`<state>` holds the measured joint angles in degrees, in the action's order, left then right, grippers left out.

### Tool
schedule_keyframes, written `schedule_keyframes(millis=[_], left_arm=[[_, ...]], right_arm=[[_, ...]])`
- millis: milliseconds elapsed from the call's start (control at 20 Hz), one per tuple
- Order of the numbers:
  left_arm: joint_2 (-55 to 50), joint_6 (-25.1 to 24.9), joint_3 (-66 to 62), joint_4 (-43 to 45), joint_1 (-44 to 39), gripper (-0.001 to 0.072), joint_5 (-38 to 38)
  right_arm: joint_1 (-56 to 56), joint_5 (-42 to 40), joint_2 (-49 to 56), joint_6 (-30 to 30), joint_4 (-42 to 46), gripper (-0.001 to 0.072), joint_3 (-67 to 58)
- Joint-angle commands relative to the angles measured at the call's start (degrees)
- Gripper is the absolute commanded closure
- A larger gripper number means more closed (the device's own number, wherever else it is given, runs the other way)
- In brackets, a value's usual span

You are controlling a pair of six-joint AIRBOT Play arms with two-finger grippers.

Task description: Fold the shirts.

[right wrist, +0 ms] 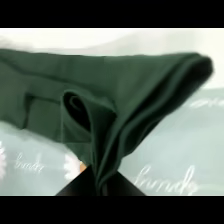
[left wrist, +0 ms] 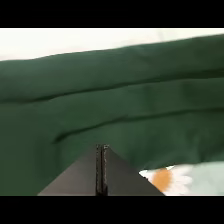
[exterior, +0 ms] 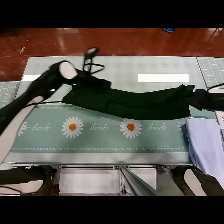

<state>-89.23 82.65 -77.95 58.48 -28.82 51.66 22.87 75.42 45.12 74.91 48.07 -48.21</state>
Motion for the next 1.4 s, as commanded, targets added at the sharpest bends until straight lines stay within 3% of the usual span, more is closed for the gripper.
schedule_keyframes(millis=[0,150,400,550,850,950,1100,1350], left_arm=[[-12.8,3.0,-12.7,-0.3,-8.3,0.0689,8.5],[-21.6,4.3,-22.1,-0.7,-14.6,0.0689,15.4],[-28.0,5.5,-25.8,-8.2,-22.8,0.0689,15.4],[-28.2,5.2,-26.9,-8.2,-21.7,0.0689,16.0],[-22.4,5.3,-32.3,-7.6,-1.7,0.0689,25.8],[-17.6,2.5,-32.3,-5.7,7.4,0.0688,29.3],[-9.6,2.6,-32.3,-4.7,22.8,0.0689,35.0],[11.3,-3.0,-23.0,-4.4,38.8,0.0689,27.9]], right_arm=[[0.1,4.7,-11.3,4.5,0.0,0.069,1.8],[0.1,5.4,-14.9,6.6,-0.9,0.069,1.8],[0.1,4.8,-15.3,6.5,-4.3,0.069,1.8],[0.1,3.6,-15.3,6.5,-5.4,0.069,1.8],[-0.9,0.9,-15.0,6.2,-10.6,0.069,1.8],[-5.0,-0.9,-12.8,5.9,-12.5,0.069,1.8],[-16.1,-6.6,-4.8,5.6,-14.0,0.069,-0.5],[-36.5,-19.7,18.5,5.0,-14.2,0.069,-14.3]])
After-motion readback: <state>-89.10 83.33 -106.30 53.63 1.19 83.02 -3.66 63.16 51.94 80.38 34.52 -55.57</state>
